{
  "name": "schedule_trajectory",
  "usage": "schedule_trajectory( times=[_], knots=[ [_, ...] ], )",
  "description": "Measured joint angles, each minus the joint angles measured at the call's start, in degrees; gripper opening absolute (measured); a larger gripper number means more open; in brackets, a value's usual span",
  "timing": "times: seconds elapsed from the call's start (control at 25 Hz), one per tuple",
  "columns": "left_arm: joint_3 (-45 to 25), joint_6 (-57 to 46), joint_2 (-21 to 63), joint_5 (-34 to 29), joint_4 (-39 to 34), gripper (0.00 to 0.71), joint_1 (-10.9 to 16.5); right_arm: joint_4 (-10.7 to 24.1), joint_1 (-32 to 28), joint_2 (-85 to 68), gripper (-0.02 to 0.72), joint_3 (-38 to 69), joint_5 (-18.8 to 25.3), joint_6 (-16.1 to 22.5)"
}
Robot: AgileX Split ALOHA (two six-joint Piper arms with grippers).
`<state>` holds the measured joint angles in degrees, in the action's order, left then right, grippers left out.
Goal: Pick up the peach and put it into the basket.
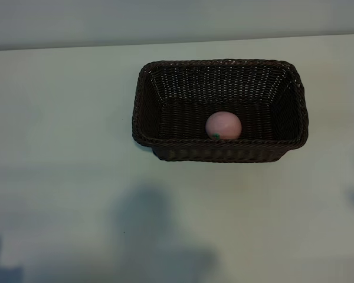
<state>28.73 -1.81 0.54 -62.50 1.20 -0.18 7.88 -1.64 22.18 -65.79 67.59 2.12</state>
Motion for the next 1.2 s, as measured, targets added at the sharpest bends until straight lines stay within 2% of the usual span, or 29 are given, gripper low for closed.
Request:
schedule_trajectory(
  times=[0.32,0.6,0.84,1.2],
  knots=[
    [0.0,0.0,0.0,0.0,0.0,0.471,0.0,0.5,0.0,-13.4,0.496,11.2,-3.0,0.2],
    [0.0,0.0,0.0,0.0,0.0,0.471,0.0,-3.7,0.0,-22.1,0.557,19.8,-3.2,0.2],
    [0.0,0.0,0.0,0.0,0.0,0.471,0.0,-7.9,0.0,-22.7,0.563,26.2,-2.1,0.2],
    [0.0,0.0,0.0,0.0,0.0,0.471,0.0,-7.9,0.0,-22.7,0.565,34.0,-2.4,0.2]
  ],
)
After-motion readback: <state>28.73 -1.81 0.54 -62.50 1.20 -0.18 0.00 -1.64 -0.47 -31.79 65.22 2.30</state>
